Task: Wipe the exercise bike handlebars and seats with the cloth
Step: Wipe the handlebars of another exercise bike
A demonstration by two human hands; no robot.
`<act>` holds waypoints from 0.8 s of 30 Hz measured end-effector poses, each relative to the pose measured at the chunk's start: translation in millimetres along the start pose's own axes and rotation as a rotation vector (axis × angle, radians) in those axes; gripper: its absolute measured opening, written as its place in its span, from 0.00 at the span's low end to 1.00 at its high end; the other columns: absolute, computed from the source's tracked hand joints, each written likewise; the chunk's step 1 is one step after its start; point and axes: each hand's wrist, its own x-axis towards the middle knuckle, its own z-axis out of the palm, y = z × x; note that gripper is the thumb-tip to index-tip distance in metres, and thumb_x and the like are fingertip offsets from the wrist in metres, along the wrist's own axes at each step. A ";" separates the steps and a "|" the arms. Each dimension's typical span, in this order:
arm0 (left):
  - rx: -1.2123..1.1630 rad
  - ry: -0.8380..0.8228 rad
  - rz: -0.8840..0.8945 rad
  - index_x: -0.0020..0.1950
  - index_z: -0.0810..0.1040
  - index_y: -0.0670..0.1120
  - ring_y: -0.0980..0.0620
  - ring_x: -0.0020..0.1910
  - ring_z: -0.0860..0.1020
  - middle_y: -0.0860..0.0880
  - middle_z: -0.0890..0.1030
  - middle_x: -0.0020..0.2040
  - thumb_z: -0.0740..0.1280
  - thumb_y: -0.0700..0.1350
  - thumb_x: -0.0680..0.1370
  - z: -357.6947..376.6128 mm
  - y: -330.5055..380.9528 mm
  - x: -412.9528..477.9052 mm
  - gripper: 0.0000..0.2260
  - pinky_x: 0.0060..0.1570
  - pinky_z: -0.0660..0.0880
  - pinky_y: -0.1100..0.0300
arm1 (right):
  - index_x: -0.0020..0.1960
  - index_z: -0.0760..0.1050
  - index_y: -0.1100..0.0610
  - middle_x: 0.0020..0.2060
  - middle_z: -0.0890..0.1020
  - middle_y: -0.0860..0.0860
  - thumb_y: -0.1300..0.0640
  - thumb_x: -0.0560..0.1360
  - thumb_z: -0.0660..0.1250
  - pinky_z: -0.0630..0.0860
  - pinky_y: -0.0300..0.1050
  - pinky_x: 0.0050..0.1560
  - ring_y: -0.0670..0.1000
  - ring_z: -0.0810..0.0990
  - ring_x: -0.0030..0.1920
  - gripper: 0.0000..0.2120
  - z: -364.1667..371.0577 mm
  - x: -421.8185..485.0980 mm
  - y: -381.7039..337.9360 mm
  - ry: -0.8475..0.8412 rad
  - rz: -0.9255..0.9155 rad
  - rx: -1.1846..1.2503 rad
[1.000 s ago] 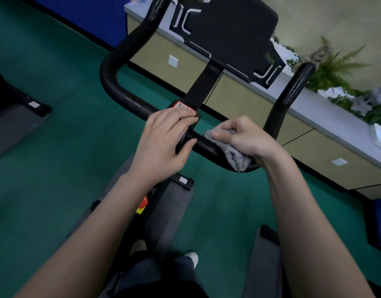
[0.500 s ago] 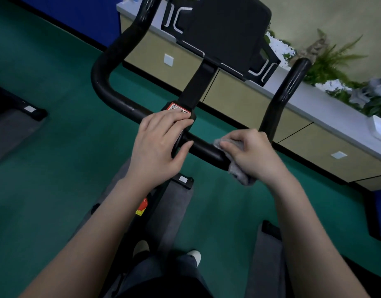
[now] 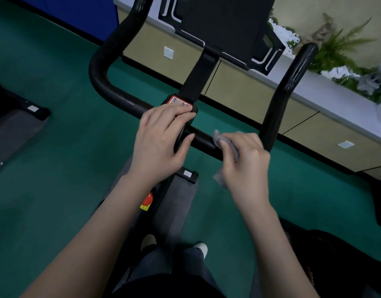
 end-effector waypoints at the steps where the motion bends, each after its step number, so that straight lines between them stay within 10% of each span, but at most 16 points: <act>1: -0.001 -0.001 0.001 0.60 0.78 0.44 0.49 0.63 0.73 0.50 0.78 0.61 0.68 0.45 0.75 -0.3 0.1 -0.1 0.14 0.63 0.64 0.55 | 0.46 0.82 0.61 0.40 0.83 0.51 0.66 0.75 0.67 0.66 0.28 0.52 0.52 0.76 0.44 0.05 4.1 -0.2 -2.1 0.009 -0.017 0.013; 9: -0.002 -0.011 0.008 0.61 0.78 0.43 0.49 0.63 0.73 0.49 0.77 0.61 0.67 0.44 0.76 -0.2 -0.3 -0.7 0.14 0.63 0.63 0.55 | 0.51 0.82 0.61 0.47 0.83 0.48 0.63 0.76 0.66 0.74 0.40 0.57 0.49 0.80 0.51 0.07 -20.2 -42.6 0.7 0.137 0.074 0.259; 13: 0.000 -0.012 0.003 0.61 0.78 0.43 0.49 0.63 0.72 0.49 0.77 0.61 0.66 0.44 0.76 -0.7 0.0 -0.7 0.14 0.64 0.62 0.57 | 0.50 0.81 0.55 0.47 0.84 0.46 0.60 0.76 0.66 0.74 0.33 0.52 0.42 0.82 0.50 0.06 1.8 -81.3 -16.1 0.174 0.446 0.513; 17: 0.007 -0.025 0.011 0.61 0.77 0.44 0.49 0.64 0.72 0.49 0.77 0.62 0.66 0.45 0.76 -1.9 -0.1 -0.9 0.14 0.63 0.62 0.57 | 0.49 0.82 0.56 0.45 0.85 0.51 0.64 0.78 0.65 0.77 0.47 0.55 0.49 0.83 0.50 0.08 44.2 -84.9 -15.9 0.216 0.861 0.742; 24: -0.015 -0.065 0.023 0.62 0.77 0.44 0.49 0.64 0.71 0.49 0.76 0.63 0.65 0.45 0.77 -5.0 -1.4 -0.4 0.15 0.64 0.61 0.56 | 0.49 0.78 0.62 0.42 0.82 0.53 0.67 0.79 0.60 0.75 0.45 0.55 0.49 0.79 0.45 0.08 72.6 -36.0 -43.8 0.258 1.010 1.270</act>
